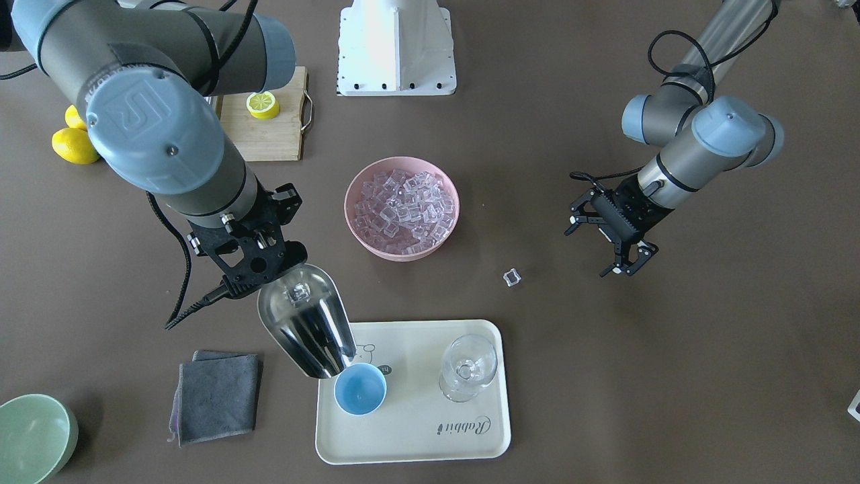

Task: Put ice in cup with scoop
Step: 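Carry the scoop to the light-blue cup with the right gripper while the left arm withdraws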

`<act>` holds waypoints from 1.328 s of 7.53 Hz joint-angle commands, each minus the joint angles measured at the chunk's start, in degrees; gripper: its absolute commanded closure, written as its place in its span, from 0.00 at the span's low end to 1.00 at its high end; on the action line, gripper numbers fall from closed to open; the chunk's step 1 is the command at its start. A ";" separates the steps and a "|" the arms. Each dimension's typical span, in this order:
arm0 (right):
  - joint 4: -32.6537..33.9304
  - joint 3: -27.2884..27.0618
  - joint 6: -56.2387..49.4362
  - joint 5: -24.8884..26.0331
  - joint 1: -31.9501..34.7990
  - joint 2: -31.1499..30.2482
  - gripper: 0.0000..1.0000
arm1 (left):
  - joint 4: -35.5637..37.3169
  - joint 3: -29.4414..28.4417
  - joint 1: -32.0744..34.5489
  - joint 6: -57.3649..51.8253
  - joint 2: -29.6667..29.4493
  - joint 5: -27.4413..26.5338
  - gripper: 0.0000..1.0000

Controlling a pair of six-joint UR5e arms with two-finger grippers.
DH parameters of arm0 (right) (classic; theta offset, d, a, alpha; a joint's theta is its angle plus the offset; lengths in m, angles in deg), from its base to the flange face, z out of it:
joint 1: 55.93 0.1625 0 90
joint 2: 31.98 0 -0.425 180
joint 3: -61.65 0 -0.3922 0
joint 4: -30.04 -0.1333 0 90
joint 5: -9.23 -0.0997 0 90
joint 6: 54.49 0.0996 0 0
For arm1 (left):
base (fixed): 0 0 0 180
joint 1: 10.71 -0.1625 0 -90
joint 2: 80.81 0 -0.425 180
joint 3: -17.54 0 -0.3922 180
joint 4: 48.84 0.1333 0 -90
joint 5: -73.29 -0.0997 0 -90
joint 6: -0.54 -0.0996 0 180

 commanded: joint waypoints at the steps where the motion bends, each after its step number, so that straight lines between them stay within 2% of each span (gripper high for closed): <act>1: 3.06 10.43 -2.16 -0.31 -0.01 5.62 1.00 | 11.13 4.75 5.38 0.04 4.30 0.38 0.02; 3: 6.56 14.57 -2.17 -0.23 -0.54 8.52 1.00 | 18.06 6.59 9.00 0.04 6.67 0.65 0.02; 4: 9.45 14.68 -2.34 -0.14 -0.98 9.23 1.00 | 19.23 7.90 9.45 0.04 7.99 0.91 0.02; 6: 16.04 14.76 -6.63 0.74 -2.29 10.20 1.00 | 24.30 10.45 14.78 -0.05 12.81 3.17 0.02; 7: 17.29 14.94 -7.08 1.26 -2.30 10.38 1.00 | 28.34 10.47 17.95 -0.05 13.62 6.07 0.02; 10: 19.14 19.77 -10.51 3.37 -2.39 13.62 1.00 | 35.65 10.55 24.90 -0.05 16.78 6.53 0.02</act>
